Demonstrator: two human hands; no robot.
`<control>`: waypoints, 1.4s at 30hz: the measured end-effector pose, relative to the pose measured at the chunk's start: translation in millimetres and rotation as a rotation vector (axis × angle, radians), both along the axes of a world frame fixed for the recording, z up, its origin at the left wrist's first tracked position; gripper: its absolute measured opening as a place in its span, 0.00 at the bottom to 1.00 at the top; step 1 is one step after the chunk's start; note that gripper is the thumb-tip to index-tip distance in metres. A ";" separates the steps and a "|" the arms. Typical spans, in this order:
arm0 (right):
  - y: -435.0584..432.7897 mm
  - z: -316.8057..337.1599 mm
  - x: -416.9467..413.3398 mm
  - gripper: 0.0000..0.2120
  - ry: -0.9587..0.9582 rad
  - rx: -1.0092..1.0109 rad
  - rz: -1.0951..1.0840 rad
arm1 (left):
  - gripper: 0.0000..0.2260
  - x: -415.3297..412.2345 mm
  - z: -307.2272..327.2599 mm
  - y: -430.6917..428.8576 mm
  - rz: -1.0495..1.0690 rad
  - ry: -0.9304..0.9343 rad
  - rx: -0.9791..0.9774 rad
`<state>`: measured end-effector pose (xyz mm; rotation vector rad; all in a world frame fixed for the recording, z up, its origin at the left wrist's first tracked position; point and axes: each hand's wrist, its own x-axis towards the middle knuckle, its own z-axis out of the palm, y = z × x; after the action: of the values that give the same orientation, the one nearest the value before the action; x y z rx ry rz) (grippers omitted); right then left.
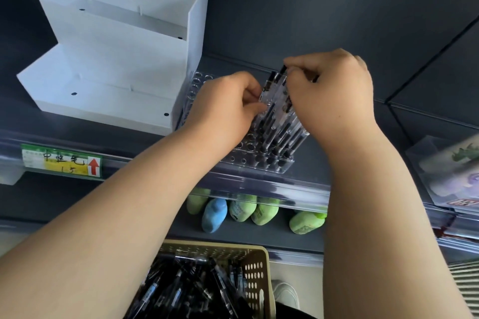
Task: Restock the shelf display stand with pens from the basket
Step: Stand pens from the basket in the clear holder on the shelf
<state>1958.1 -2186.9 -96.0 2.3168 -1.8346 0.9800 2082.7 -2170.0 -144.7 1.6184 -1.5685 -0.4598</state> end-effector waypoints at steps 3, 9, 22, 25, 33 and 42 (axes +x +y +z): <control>3.4 0.7 4.8 0.17 0.000 0.019 0.040 | 0.05 2.5 0.3 -0.4 -0.024 0.003 0.019; 6.8 2.5 6.1 0.20 0.034 0.036 0.049 | 0.06 2.3 -11.9 1.8 -0.021 0.025 0.061; 44.1 -22.5 14.8 0.16 -0.059 -0.287 0.105 | 0.11 38.4 -1.4 49.9 -0.033 -0.234 -0.020; 79.2 -51.1 18.1 0.15 -0.007 -0.333 0.186 | 0.13 50.7 -9.3 99.0 -0.028 -0.361 0.047; 188.7 -152.3 27.8 0.16 0.136 0.364 0.121 | 0.15 52.0 -62.2 214.8 -0.080 -0.395 0.423; 274.6 -188.0 40.5 0.18 0.230 0.799 0.057 | 0.13 57.3 -110.1 256.7 -0.094 -0.579 0.778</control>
<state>1998.6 -1912.3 -284.0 2.7076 -2.3442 -0.0867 2140.0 -1913.3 -254.8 2.4282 -2.0417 -0.7642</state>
